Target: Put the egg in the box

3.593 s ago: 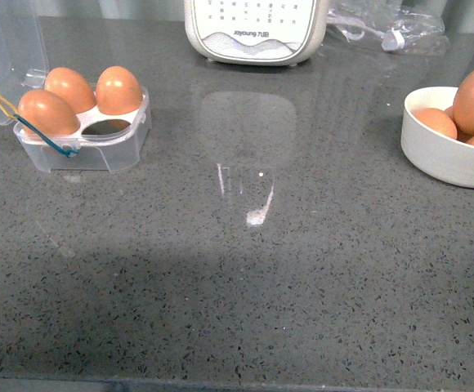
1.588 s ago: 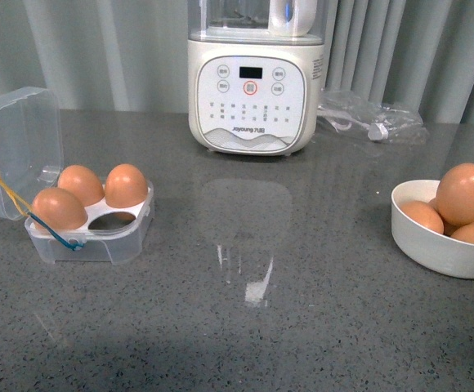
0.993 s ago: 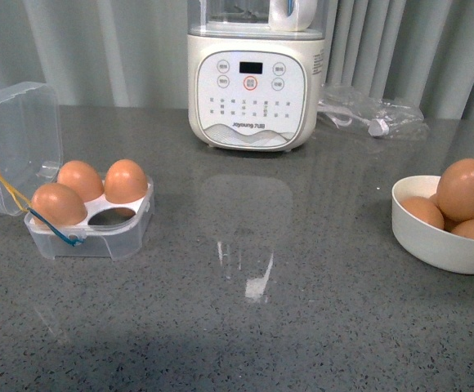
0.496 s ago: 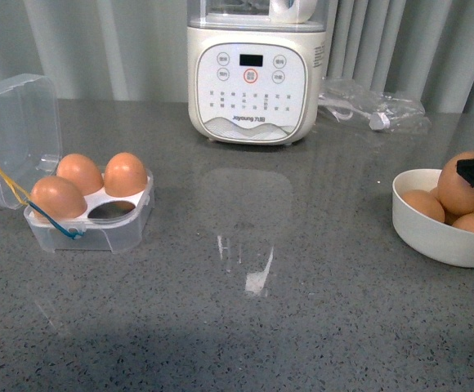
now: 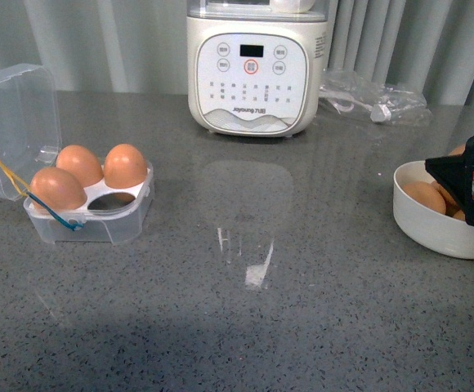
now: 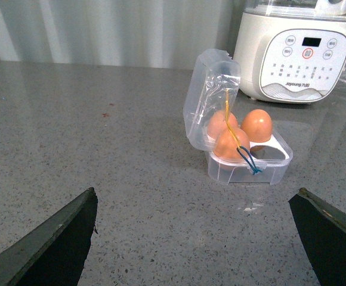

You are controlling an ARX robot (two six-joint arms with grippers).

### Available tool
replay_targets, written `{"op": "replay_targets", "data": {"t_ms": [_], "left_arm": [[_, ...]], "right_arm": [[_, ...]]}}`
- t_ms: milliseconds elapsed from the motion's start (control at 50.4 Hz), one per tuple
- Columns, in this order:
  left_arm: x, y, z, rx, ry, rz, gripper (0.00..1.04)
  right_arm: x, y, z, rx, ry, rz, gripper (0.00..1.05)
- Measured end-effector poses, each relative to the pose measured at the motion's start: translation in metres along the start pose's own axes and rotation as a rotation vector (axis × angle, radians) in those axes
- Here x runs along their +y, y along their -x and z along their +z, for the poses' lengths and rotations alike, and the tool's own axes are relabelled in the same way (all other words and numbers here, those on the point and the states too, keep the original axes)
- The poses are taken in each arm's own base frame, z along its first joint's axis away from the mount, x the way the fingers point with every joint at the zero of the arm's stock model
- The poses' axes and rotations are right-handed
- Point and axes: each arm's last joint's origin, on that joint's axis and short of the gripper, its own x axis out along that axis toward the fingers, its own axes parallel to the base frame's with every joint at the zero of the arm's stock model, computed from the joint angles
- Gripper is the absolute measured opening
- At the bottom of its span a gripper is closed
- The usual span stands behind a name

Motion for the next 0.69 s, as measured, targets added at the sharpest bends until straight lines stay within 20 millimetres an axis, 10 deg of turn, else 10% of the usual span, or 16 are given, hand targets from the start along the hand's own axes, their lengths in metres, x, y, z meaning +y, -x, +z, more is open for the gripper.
{"op": "replay_targets", "data": {"t_ms": [159, 457, 695], "left_arm": [[0.000, 0.000, 0.000, 0.000, 0.000, 0.000, 0.98], [0.000, 0.000, 0.000, 0.000, 0.000, 0.000, 0.98], [0.000, 0.000, 0.000, 0.000, 0.000, 0.000, 0.98]], "right_arm": [[0.000, -0.005, 0.000, 0.003, -0.008, 0.001, 0.95], [0.000, -0.015, -0.001, 0.013, -0.023, 0.006, 0.44], [0.010, -0.005, 0.018, -0.056, -0.013, 0.048, 0.43]]}}
